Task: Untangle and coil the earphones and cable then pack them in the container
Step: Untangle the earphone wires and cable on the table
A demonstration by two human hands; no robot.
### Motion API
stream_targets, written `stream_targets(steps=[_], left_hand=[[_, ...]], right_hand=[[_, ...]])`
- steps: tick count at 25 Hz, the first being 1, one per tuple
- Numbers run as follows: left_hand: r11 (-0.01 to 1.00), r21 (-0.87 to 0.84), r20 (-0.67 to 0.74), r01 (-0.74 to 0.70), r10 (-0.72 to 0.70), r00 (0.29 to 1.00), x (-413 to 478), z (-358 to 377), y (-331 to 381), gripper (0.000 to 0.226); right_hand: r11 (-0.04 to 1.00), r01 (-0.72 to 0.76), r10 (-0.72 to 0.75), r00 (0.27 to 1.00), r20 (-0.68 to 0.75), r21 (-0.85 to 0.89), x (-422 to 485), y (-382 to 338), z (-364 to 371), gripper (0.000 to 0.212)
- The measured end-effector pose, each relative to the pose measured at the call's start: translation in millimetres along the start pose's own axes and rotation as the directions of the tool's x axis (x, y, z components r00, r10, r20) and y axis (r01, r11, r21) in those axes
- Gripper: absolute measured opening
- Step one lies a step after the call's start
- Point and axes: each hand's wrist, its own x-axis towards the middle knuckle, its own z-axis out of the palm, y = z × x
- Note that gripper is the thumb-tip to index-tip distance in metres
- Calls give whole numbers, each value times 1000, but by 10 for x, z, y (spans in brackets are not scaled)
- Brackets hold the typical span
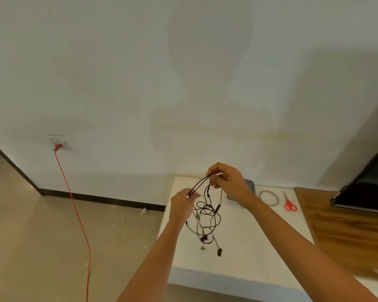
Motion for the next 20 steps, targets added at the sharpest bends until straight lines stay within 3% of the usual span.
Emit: stream_targets(steps=[1,3,5,7,11,15,17,20], left_hand=[[999,-28,1,28,-28,1000,-11,-47,26,15],[959,-239,18,154,-154,988,-43,-166,74,15],[854,-448,42,264,-275,961,-65,-290,130,20],[777,-539,86,325,-334,939,-64,-402,178,27],[657,-655,175,374,-350,920,-100,-644,329,28],[578,-750,131,320,-345,929,-100,-844,460,23],[565,-769,131,300,-320,938,-108,-848,510,24],[527,-792,164,308,-302,939,-98,-750,544,22]], right_hand=[[997,27,-30,999,-30,-78,-26,-72,-62,20],[962,69,-89,994,-66,-263,-74,-170,-171,17],[895,87,-117,992,-42,-436,-116,-225,-273,15],[848,56,-89,995,-37,-528,-147,-209,-368,18],[790,-148,24,977,-211,-595,-208,-82,-533,23],[527,-417,206,908,-364,-740,-333,125,-759,26],[548,-508,256,858,-445,-664,-417,249,-858,24],[840,-519,359,752,-552,-161,-473,344,-886,21]])
